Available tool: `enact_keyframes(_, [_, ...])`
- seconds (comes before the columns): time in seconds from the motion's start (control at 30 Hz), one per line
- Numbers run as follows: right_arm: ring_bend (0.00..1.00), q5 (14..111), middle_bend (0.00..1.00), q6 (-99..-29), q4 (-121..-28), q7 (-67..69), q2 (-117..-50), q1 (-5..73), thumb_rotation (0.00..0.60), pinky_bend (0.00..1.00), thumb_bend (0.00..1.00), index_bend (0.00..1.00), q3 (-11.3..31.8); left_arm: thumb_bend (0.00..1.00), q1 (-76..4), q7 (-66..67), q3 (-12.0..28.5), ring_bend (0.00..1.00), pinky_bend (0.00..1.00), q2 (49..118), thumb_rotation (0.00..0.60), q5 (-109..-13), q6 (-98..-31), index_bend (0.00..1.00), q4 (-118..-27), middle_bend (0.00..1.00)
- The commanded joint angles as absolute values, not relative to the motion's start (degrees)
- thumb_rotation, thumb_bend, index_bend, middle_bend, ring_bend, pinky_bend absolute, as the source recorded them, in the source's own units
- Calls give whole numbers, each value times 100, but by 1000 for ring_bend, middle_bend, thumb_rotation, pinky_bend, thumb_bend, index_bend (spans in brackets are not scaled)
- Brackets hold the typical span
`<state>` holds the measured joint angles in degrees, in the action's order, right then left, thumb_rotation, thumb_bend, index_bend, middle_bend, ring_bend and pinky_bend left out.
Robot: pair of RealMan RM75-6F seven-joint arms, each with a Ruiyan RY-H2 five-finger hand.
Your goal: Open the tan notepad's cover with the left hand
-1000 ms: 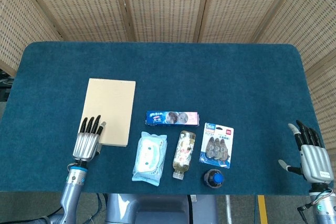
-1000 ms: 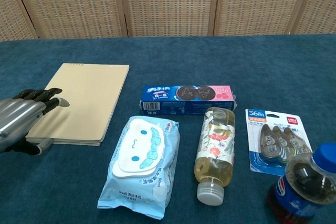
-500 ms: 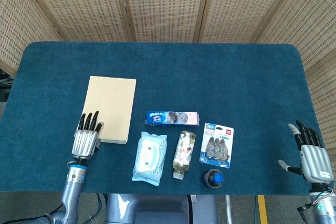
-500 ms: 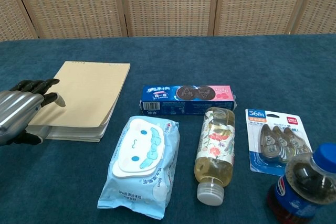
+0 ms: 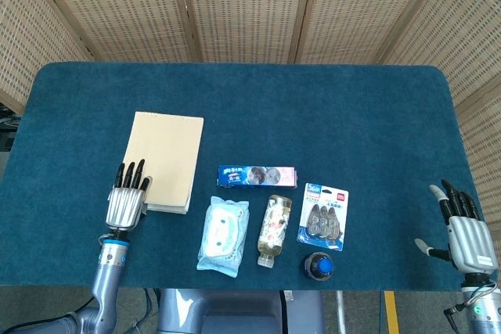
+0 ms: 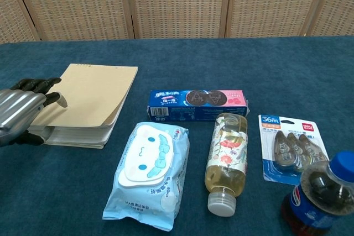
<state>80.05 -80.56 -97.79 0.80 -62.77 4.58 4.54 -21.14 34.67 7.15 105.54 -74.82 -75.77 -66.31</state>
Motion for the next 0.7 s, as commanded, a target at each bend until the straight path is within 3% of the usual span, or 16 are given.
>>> enact_keyframes(0.03, [0,8005,0,-8052,-9782,81,-6276,459,600,0,156,56,453,486,-2113,3501,711,0,0,10525,600,-7431,-7517,273,-6657,0])
enact_keyframes(0.7, [0,8012,0,-8050,-9789,100,-6267,457,600,0,156,56,449,519,-2203,3662,833,0,0,10565,600,-7325,-7508,313,-6501,0])
